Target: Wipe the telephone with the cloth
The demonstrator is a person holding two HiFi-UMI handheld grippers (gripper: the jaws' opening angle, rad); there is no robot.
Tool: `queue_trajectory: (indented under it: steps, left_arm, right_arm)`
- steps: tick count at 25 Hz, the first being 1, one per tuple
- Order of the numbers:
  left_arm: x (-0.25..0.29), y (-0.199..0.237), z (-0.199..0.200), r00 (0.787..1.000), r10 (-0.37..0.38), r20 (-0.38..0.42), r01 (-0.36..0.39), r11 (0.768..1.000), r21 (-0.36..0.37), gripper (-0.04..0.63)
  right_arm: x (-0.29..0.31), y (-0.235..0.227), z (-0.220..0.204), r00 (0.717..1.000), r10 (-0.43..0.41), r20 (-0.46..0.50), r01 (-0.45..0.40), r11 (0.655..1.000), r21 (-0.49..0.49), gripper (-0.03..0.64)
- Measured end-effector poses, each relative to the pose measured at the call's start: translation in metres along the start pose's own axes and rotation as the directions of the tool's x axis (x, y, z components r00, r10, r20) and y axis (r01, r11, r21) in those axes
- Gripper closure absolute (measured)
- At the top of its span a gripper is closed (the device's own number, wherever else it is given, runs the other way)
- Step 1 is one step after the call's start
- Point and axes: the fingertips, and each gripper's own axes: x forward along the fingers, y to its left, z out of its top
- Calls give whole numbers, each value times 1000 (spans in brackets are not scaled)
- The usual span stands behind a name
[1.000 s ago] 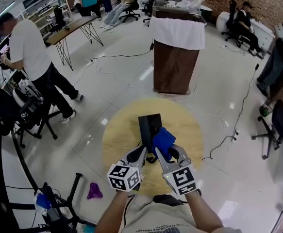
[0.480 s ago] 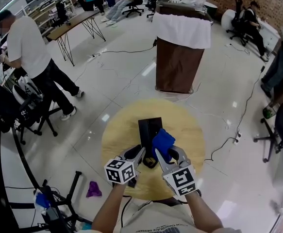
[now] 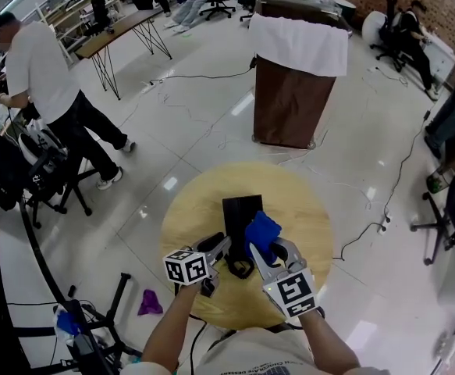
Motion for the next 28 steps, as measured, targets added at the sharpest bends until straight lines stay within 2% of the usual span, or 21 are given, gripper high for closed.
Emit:
queue_trajectory:
  steps: [5,11,23,28]
  left_arm:
    - [13,13,-6,995,-83,-58,78,993,-85,479]
    - [22,19,-6,982,-147,-119,136,986,-98,480]
    - [34,16,-9,944,-284,-165,256,951,-174,508]
    - [32,13,-9,936,-306,-177,265,938,-222,526]
  right_arm:
    - [10,-5,-5,1000,13,-24,-13,1000,1,555]
    - [15,-13,-8,999,7,-37,-7,1000,9,555]
    - [16,-24,-22,998,-11,-64,13,999,36,555]
    - [16,-26,-24,997,-11,-71,14,999,42,555]
